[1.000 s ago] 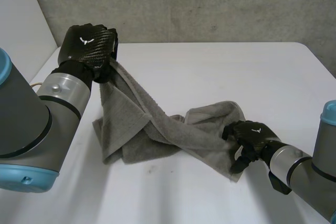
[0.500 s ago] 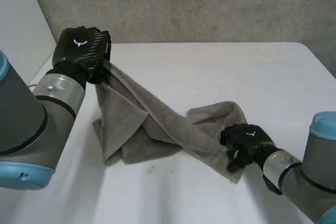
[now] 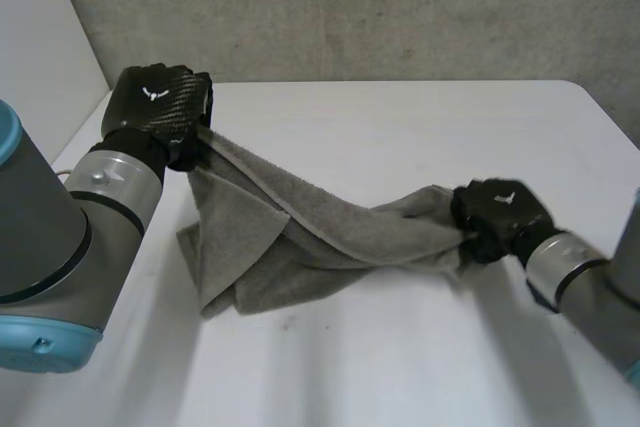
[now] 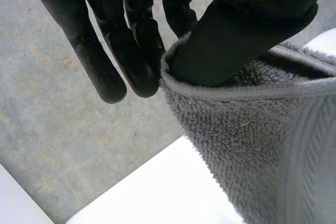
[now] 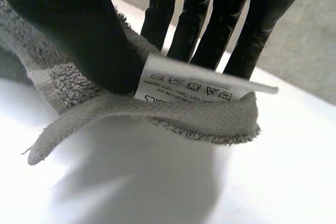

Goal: Fold the towel.

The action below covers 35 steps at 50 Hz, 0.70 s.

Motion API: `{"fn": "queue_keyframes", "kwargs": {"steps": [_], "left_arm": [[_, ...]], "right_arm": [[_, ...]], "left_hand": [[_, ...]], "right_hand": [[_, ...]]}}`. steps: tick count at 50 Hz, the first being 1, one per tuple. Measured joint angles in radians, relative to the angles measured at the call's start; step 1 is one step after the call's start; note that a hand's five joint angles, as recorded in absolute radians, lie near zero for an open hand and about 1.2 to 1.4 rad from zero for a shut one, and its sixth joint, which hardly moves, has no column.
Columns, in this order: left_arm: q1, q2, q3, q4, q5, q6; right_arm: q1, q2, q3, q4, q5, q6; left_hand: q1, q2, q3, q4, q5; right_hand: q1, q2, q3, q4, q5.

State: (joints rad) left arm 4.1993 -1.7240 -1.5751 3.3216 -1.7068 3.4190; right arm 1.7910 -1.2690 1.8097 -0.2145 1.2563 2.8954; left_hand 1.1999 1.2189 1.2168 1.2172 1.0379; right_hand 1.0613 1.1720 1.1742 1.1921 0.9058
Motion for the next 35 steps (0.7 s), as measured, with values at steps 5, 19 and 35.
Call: {"fn": "queue_keyframes", "kwargs": {"steps": [5,19,35], "left_arm": [[0.003,0.048,0.006,-0.075,0.003,0.006],[0.023,0.17,0.153,-0.389,0.009,0.011],[0.045,-0.17,0.186,-0.485,0.017,0.111]], "right_arm": [[-0.056,-0.146,-0.099,0.211,-0.069,-0.055],[-0.206,-0.355,-0.577,0.755,-0.207,-0.227],[-0.123,0.005,-0.629,0.876,-0.102,-0.455]], "left_hand": [[0.0,0.0,0.0,0.0,0.0],[-0.001,0.0,0.0,0.0,0.0],[-0.001,0.0,0.0,0.0,0.0]], "right_hand": [[0.0,0.0,0.0,0.0,0.001],[0.0,0.0,0.01,0.005,0.003],[0.0,0.0,0.01,0.009,0.003]]}}
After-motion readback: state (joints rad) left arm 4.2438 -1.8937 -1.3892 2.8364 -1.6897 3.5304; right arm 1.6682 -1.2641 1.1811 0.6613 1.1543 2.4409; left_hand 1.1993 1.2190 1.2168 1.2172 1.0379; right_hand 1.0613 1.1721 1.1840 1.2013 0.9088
